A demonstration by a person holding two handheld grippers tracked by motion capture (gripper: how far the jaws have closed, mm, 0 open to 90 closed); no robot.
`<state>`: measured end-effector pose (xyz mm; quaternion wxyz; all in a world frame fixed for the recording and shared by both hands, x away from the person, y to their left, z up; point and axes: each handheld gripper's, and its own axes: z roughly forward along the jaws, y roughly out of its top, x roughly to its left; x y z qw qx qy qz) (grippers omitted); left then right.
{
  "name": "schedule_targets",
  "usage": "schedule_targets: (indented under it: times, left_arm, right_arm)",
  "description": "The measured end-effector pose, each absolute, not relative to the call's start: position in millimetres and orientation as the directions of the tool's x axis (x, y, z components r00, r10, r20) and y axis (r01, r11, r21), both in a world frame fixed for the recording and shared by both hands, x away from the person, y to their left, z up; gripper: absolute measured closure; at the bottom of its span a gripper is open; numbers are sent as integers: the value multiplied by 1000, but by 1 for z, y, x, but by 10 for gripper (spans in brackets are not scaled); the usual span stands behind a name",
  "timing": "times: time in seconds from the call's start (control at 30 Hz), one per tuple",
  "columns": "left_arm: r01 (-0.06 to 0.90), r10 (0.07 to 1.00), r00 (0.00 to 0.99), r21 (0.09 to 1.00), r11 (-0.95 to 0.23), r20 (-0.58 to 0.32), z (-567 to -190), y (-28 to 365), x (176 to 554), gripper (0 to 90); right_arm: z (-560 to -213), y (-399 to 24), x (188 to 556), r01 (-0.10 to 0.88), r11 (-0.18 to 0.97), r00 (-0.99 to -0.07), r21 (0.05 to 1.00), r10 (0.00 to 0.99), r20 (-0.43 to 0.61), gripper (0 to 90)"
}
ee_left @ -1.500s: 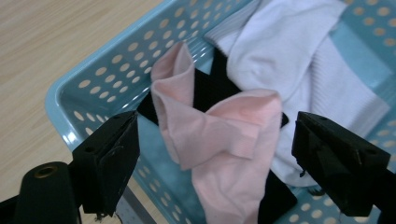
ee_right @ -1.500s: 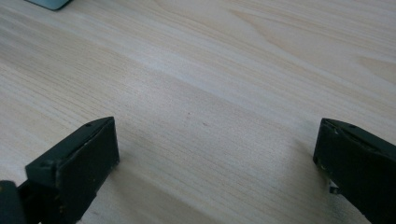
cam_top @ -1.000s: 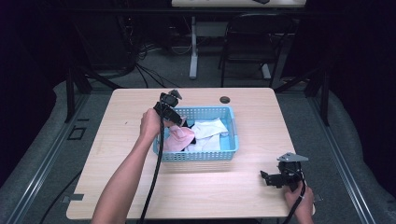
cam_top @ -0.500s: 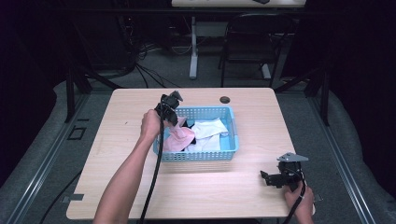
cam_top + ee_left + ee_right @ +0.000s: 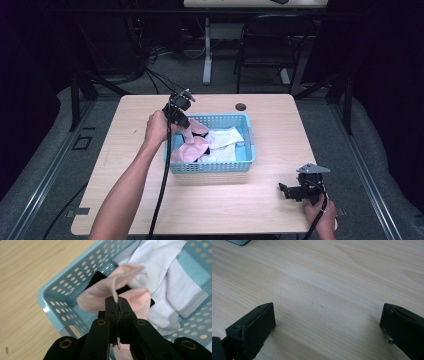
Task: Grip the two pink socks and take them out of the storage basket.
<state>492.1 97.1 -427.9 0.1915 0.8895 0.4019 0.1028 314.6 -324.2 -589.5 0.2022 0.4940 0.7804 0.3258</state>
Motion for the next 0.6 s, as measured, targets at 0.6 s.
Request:
schedule_targets:
  times: [0.6]
  left_arm:
    - [647,739,673,462,-606,28,-395,107,475,882]
  right_arm:
    - [-589,-324,315,639,301,-431,708,902,6,0]
